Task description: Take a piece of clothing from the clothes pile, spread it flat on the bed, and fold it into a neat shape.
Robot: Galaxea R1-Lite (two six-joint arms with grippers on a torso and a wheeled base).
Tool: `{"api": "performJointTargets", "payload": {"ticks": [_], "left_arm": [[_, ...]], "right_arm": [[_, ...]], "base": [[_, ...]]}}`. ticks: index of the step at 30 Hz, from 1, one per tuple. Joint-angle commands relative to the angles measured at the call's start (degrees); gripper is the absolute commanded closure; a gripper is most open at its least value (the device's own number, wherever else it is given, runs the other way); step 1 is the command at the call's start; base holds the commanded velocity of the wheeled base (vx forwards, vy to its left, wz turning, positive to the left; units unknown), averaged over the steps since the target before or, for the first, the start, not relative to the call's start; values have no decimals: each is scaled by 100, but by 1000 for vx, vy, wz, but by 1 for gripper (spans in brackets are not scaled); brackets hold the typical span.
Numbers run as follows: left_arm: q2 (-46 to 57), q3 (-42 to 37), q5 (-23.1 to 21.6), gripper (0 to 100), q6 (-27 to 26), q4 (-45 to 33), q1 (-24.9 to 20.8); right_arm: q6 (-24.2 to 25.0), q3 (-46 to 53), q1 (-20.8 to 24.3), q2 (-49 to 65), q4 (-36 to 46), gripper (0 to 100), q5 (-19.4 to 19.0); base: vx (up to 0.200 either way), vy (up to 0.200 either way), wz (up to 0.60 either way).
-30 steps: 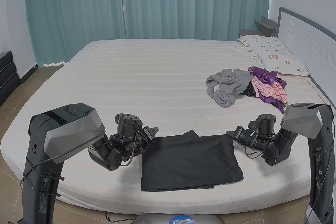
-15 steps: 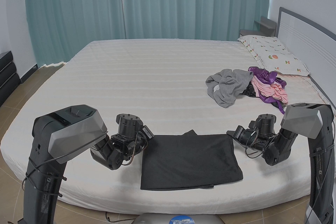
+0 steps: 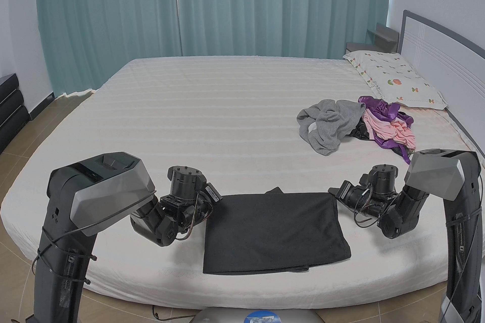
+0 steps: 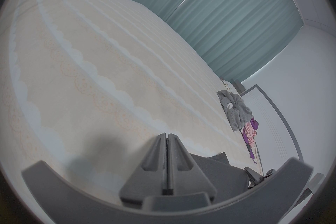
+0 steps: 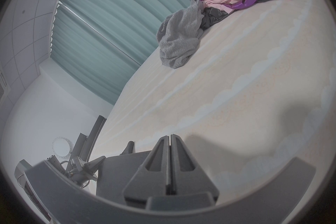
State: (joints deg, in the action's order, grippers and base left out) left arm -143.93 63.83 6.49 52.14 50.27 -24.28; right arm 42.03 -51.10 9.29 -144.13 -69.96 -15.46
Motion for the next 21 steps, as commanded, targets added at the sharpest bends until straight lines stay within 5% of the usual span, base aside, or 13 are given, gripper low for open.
{"api": "performJointTargets", "payload": {"ticks": [1, 2, 3, 17, 21], "left_arm": [[41, -72, -7, 100, 7, 0, -6], [41, -81, -7, 100, 7, 0, -6], [41, -81, -7, 0, 7, 0, -6], [533, -890, -130, 0, 165, 88, 11], [1008, -1734, -816, 0, 130, 369, 29]], "right_arm": [[-2, -5, 20, -45, 9, 100, -10], [-2, -5, 29, -36, 18, 100, -1], [-2, -5, 29, -36, 18, 0, -1], [200, 619, 47, 350, -448, 0, 16], [332, 874, 20, 368, -712, 0, 16]], "base": [[0, 0, 0], [0, 0, 0], [0, 0, 0], [0, 0, 0], [0, 0, 0]]}}
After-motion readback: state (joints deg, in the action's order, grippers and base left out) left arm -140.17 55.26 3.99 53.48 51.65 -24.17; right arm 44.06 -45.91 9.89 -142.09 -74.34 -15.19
